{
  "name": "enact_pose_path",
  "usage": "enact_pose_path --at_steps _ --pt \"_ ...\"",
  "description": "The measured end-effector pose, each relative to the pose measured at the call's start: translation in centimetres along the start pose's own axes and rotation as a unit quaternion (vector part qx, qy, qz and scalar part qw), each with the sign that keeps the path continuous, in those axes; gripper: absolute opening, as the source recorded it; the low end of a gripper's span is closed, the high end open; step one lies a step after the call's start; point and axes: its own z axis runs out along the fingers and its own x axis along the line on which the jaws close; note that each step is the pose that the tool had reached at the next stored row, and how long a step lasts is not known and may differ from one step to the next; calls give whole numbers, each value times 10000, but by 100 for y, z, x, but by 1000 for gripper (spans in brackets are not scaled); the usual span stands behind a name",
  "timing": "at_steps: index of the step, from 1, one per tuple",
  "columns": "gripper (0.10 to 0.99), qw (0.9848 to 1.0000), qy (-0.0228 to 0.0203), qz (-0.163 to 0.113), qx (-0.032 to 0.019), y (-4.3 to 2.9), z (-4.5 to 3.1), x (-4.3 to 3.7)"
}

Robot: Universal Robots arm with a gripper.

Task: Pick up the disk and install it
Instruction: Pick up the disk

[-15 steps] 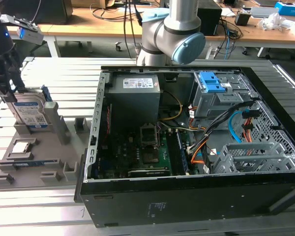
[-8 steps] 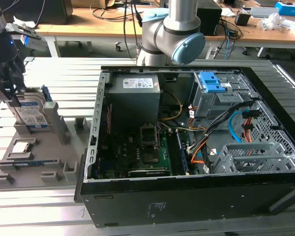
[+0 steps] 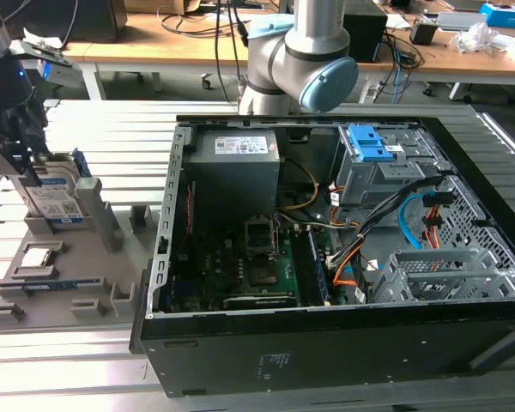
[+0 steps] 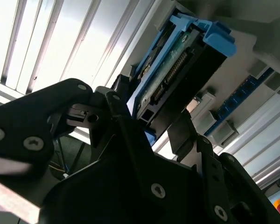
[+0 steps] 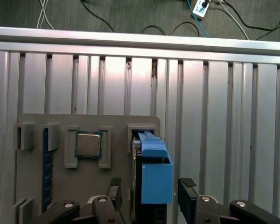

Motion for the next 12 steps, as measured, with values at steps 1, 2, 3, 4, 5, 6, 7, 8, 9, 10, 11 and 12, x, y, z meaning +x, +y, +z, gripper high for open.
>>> enact_pose_path --at_steps 1,2,3,4,5,6,7,8,9,10,11,12 --pt "600 10000 0 0 2 0 0 0" --pt "600 10000 1 1 2 10 0 -1" --pt "600 10000 0 1 3 29 3 -4" --pt "600 10000 0 0 3 39 21 -4" --pt "588 10000 3 -6 2 36 131 -4" --pt "365 10000 8 -16 1 35 189 -4" --pt "365 10000 8 -17 1 34 198 -4" --pt "365 10000 8 -18 1 34 203 -5" --pt "365 10000 9 -18 2 34 208 -5" --pt "365 10000 9 -19 2 34 213 -5" --pt "365 10000 8 -20 3 33 218 -5" --pt "365 10000 10 -21 2 33 222 -5"
